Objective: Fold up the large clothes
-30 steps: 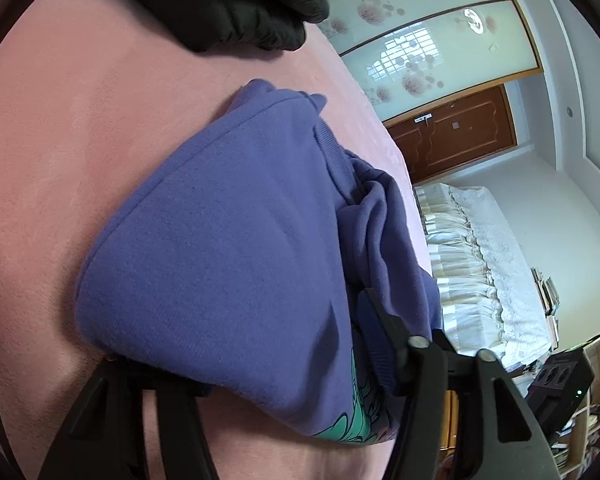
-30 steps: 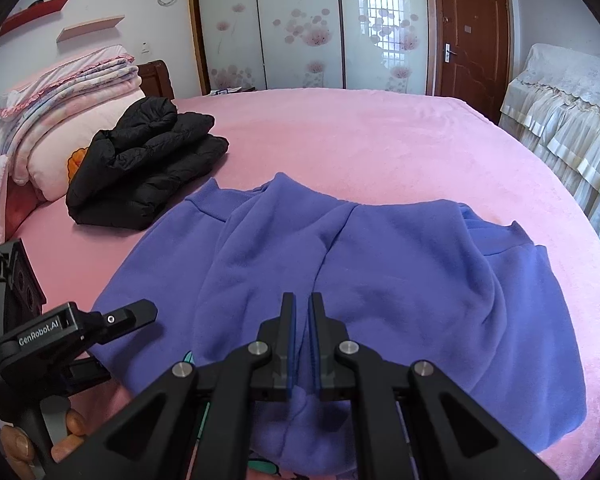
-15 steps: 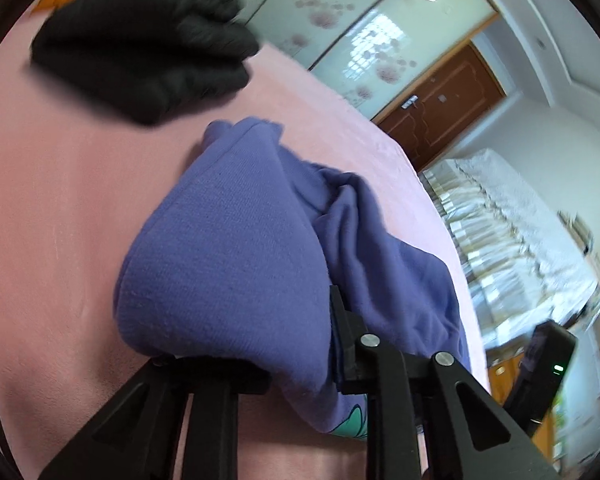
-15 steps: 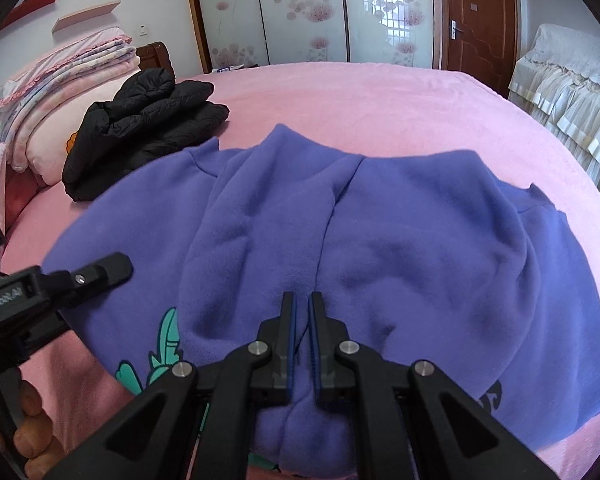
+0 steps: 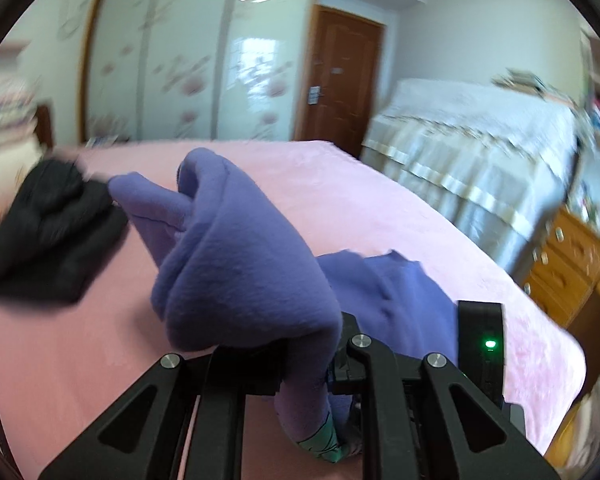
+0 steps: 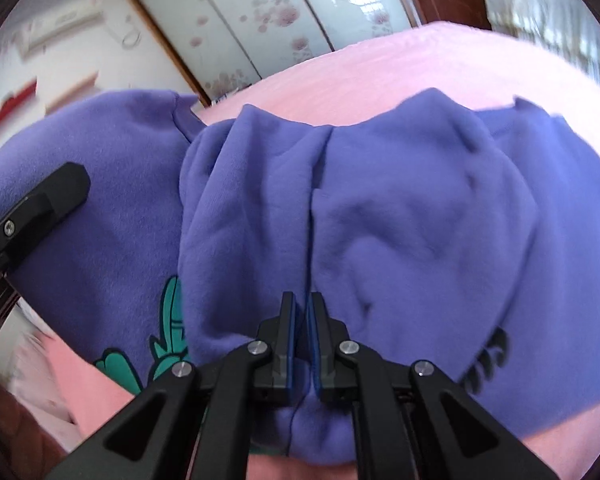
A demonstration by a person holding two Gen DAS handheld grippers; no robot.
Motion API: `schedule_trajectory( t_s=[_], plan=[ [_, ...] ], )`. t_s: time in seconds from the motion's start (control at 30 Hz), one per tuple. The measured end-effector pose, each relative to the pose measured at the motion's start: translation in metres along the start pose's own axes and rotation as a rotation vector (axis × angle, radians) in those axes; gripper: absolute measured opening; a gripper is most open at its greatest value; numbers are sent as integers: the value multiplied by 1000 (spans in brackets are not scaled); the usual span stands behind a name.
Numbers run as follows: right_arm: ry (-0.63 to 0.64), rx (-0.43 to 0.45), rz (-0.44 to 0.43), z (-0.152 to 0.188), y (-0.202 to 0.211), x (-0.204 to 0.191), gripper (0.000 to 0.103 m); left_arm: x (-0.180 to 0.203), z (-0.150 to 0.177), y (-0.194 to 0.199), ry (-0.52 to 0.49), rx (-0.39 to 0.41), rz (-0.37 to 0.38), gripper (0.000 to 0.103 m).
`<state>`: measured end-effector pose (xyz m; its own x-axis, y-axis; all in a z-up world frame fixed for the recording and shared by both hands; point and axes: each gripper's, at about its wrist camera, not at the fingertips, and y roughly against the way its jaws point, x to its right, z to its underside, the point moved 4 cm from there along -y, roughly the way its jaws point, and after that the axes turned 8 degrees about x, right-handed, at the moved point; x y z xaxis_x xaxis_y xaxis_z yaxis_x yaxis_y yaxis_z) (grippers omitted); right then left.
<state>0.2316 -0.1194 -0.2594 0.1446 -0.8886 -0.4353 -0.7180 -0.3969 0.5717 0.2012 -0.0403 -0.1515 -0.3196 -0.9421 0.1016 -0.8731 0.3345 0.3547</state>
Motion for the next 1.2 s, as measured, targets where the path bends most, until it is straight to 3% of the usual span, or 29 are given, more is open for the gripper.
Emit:
schedule_trajectory(
  t_s=[0.23, 0.33, 0.5, 0.67, 0.8, 0.93, 0.97, 1.07, 1.2],
  plan=[
    [-160, -37, -38, 11, 37, 52, 6, 97, -4, -15, -247, -20, 118, 13],
    [-231, -33, -54, 14, 63, 76, 6, 122, 1, -33, -278, -69, 138, 14],
    [-200, -18, 145, 16, 113, 123, 8, 149, 20, -67, -323, -164, 141, 15],
    [-201, 22, 312, 13, 162, 176, 9, 181, 65, -85, -532, -235, 129, 17],
    [-220, 67, 371, 1, 190, 207, 8, 204, 100, -90, -652, -285, 146, 18],
    [-230, 67, 314, -14, 196, 210, 9, 218, 126, -81, -779, -262, 142, 19],
    [-232, 58, 284, -19, 193, 207, 12, 219, 128, -79, -795, -253, 137, 20],
    [-216, 49, 220, -38, 182, 195, 24, 216, 128, -72, -781, -242, 144, 21],
    [-120, 29, 144, -56, 169, 165, 25, 213, 125, -69, -759, -243, 172, 26]
  ],
)
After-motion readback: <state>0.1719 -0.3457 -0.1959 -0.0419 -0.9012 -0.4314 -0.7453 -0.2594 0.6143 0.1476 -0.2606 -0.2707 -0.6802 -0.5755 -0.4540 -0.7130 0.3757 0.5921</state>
